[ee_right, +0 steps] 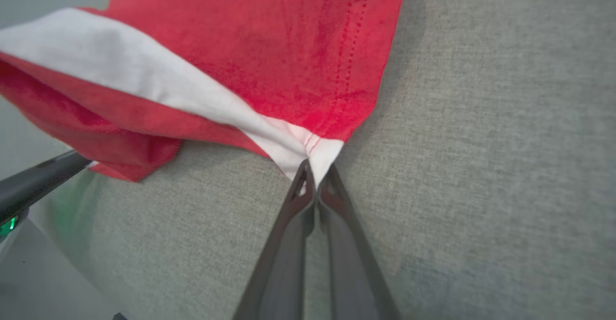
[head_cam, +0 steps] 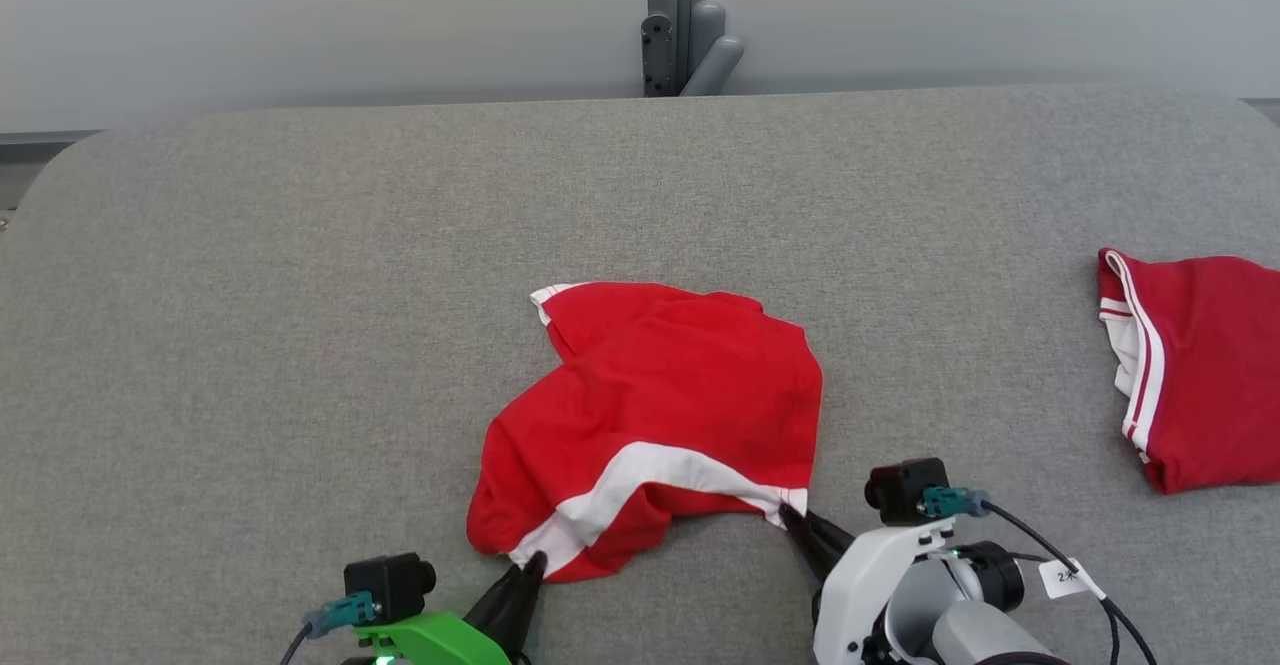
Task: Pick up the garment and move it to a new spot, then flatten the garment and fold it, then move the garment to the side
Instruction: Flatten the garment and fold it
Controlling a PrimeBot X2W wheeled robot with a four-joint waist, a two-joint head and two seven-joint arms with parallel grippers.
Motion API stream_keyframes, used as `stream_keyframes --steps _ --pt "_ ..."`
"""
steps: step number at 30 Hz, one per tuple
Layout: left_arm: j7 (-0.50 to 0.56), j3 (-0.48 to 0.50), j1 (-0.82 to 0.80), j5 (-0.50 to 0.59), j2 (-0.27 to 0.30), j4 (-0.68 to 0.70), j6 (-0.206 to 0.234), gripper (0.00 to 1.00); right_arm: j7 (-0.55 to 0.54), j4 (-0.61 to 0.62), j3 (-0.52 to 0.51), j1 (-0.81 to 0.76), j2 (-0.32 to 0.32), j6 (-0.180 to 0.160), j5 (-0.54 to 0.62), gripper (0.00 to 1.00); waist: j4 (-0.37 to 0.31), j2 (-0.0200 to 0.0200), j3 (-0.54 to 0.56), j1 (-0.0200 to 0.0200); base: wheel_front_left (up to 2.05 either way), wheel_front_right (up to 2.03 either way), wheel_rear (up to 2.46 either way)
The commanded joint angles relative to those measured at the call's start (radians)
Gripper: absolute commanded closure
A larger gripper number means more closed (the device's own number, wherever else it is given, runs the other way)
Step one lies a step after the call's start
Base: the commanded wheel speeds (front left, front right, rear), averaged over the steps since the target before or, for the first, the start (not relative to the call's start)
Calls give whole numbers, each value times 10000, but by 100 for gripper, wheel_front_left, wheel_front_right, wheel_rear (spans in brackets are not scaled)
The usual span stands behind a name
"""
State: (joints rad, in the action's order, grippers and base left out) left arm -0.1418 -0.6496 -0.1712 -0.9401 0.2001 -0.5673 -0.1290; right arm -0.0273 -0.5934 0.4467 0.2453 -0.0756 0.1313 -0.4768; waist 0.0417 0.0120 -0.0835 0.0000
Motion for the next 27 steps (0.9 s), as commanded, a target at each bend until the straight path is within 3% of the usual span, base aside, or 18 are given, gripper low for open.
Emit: stream_keyframes --steps 1,8,14,18,22,25,27 --pt "-50 -51 -187 -95 53 -26 -21 100 66 -68 -23 138 -77 -12 -54 100 12 -120 -1 0 0 0 0" --pt "-679 -518 -489 -462 592 479 -21 100 326 436 -332 270 -466 -12 -676 100 -110 -120 68 0 0 0 0" --pt "-637 -509 -728 -446 1901 2962 -21 100 143 3025 -1546 -180 -1616 -7 -1846 100 -207 -120 -10 0 0 0 0" --pt "404 -510 -1225 -256 2836 5496 163 100 -472 5562 -2761 -405 -2169 -7 -2520 100 -305 -120 -304 0 0 0 0" --pt "2040 -387 -2380 -530 3522 7694 417 100 -1526 7712 -3597 126 -2292 -7 -2818 100 -404 -120 -1076 0 0 0 0" --pt "3521 -158 -4049 -850 3709 8274 559 100 -2435 8406 -4029 1333 -2396 -7 -2647 100 -458 -120 -2014 0 0 0 0" --pt "4319 129 -5469 -1076 3531 7944 737 100 -2983 8237 -4223 2547 -2350 -7 -2393 100 -459 -120 -2728 0 0 0 0"
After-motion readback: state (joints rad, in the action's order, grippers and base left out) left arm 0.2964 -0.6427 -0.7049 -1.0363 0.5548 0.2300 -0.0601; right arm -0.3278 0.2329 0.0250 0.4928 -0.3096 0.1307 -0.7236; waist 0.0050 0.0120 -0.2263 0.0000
